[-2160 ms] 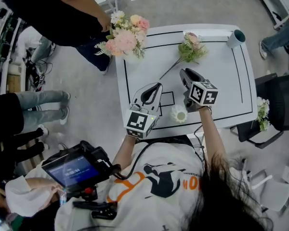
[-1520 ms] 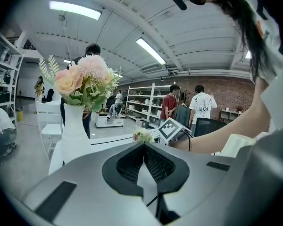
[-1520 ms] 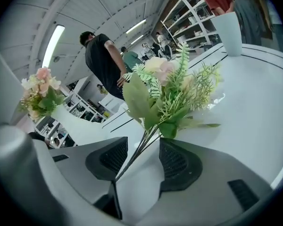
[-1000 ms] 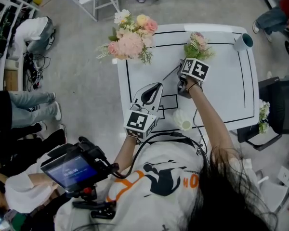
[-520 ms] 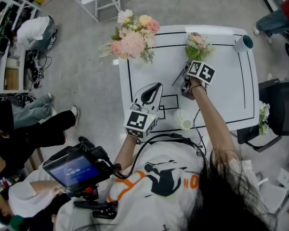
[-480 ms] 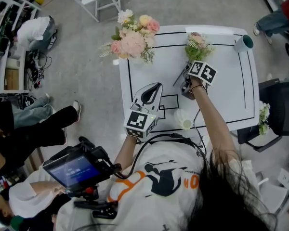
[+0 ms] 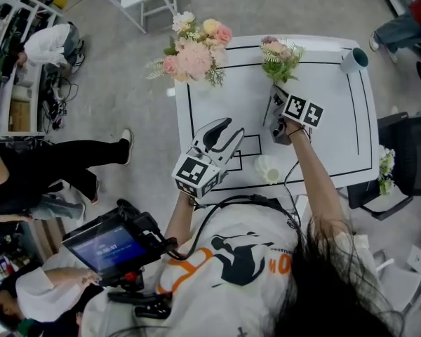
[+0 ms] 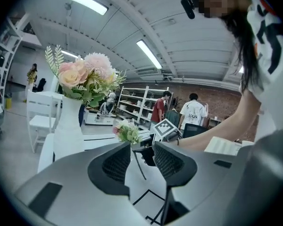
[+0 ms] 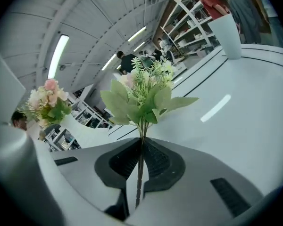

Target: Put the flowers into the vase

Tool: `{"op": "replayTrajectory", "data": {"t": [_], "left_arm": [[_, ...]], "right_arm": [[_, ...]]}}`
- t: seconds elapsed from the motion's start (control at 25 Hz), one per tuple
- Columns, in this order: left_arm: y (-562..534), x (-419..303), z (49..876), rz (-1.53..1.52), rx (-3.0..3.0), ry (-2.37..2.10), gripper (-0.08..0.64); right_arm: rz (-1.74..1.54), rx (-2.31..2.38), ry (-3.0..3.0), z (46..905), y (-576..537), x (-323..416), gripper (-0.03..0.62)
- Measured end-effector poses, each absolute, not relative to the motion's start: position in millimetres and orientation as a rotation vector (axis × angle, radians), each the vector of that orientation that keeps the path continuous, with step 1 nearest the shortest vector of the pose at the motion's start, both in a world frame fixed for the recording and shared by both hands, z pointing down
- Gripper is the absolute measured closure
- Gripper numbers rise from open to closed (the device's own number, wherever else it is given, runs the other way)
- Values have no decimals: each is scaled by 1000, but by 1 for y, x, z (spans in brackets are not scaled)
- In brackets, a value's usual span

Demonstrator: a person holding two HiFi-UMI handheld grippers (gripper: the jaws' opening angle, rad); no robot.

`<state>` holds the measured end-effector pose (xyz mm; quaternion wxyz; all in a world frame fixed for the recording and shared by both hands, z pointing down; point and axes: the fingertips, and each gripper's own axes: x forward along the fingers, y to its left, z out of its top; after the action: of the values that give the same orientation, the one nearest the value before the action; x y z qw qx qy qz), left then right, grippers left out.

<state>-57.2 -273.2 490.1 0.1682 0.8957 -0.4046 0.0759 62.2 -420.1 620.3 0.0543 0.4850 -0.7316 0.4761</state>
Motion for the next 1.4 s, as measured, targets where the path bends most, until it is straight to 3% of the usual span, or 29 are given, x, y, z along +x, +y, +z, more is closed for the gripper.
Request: {"op": "replayTrajectory", "data": {"t": [0.64, 1.4], "left_arm": [[-208, -42, 497, 390, 2712, -872, 390], [-160, -6, 486, 311, 2766, -786, 359]], "right_arm": [[1301, 1449, -2539, 523, -399, 90, 560], [1105, 1452, -2655, 458, -349, 110, 560]]}}
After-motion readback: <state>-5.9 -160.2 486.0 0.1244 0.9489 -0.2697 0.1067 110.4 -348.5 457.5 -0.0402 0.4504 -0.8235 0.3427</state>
